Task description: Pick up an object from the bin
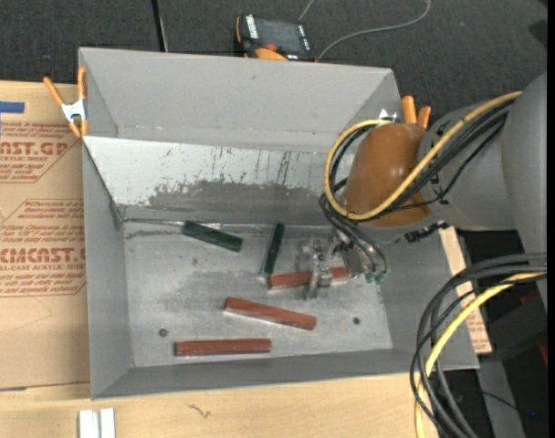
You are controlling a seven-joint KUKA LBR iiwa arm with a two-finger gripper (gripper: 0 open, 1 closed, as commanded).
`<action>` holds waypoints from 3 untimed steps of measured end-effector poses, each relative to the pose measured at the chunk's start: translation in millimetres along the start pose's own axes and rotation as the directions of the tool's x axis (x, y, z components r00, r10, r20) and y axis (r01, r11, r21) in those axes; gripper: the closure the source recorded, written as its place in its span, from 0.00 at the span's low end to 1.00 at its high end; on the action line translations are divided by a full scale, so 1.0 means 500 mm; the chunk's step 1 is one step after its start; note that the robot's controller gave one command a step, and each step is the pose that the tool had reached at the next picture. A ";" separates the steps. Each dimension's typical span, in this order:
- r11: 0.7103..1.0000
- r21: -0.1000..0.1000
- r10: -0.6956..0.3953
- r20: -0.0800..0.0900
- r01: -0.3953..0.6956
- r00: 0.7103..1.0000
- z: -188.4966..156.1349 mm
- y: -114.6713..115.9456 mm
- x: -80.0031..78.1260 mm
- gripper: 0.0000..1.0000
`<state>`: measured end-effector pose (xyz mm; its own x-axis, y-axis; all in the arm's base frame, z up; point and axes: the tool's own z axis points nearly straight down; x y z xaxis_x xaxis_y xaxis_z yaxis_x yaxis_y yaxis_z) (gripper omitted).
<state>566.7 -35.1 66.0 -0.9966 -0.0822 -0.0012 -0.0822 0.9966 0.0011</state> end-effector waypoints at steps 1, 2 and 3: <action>1.000 0.002 0.000 0.008 0.000 1.000 -0.148 0.000 -0.004 1.00; 1.000 0.001 0.001 0.002 -0.001 1.000 -0.155 0.000 -0.006 1.00; 1.000 0.003 0.001 0.006 -0.001 1.000 -0.257 0.001 -0.009 1.00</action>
Offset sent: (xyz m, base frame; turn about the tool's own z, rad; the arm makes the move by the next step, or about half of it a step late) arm 0.0000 0.0000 0.0694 0.0000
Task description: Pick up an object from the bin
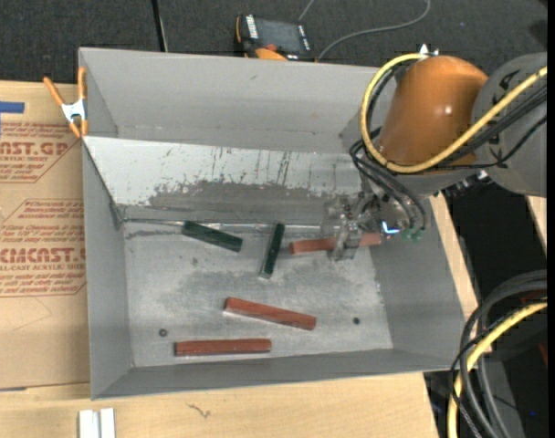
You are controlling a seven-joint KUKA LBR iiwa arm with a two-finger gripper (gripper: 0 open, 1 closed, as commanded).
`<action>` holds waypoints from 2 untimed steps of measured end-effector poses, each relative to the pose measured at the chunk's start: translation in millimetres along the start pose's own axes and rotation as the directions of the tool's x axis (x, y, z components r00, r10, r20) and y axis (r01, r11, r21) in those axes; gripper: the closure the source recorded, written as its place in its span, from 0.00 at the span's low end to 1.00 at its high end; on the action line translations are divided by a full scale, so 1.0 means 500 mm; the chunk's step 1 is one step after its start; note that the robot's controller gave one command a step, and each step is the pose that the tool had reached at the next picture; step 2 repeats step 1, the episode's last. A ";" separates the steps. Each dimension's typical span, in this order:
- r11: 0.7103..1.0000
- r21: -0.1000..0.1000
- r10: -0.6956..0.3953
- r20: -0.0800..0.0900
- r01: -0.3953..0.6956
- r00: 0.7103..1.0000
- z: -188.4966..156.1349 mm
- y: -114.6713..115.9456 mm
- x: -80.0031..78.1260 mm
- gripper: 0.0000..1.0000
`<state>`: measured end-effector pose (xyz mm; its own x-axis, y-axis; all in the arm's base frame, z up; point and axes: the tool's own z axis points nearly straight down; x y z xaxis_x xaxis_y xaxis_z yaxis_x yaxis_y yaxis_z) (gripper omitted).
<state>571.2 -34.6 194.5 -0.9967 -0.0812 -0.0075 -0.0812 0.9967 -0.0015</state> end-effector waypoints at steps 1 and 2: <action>1.000 -0.001 0.000 -0.005 0.000 1.000 0.000 0.000 -0.001 1.00; 1.000 -0.001 0.000 -0.005 0.000 1.000 0.000 0.000 -0.001 1.00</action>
Offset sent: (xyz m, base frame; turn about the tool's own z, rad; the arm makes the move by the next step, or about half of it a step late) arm 0.0001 0.0000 0.0005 0.0000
